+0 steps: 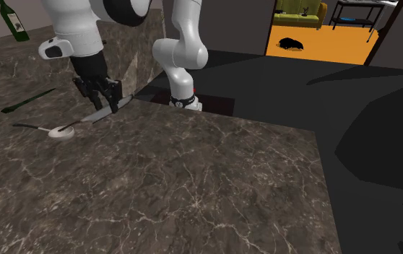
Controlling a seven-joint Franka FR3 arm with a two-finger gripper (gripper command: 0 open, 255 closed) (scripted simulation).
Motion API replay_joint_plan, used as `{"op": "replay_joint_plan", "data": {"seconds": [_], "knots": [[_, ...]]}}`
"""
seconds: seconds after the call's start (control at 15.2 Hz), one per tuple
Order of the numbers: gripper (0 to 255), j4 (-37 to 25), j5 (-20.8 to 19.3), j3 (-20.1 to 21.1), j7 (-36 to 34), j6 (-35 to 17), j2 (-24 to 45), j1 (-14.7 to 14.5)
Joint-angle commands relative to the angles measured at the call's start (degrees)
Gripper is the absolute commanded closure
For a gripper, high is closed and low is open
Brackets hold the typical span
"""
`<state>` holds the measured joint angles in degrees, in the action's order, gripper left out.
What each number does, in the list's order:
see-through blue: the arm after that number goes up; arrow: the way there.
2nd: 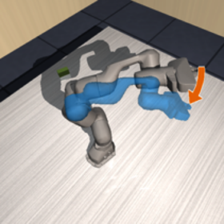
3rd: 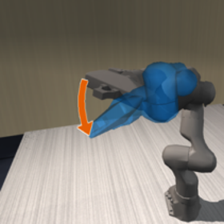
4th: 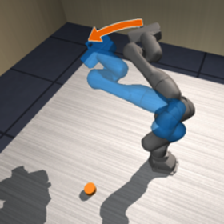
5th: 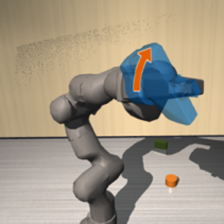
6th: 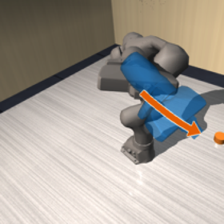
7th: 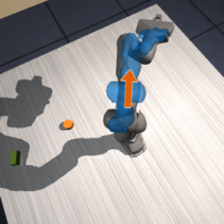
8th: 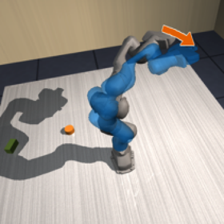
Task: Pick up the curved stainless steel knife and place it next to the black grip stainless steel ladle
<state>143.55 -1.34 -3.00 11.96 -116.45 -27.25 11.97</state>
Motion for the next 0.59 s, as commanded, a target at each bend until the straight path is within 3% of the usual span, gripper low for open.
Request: {"op": "replay_joint_plan", "data": {"seconds": [0.0, 0.53], "knots": [[255, 0.51, -0.38, -0.71, 0.96, -1.17, 0.65, 0.41], [255, 4.72, -0.41, -0.9, 1.02, -8.13, 3.41, 0.41]]}}
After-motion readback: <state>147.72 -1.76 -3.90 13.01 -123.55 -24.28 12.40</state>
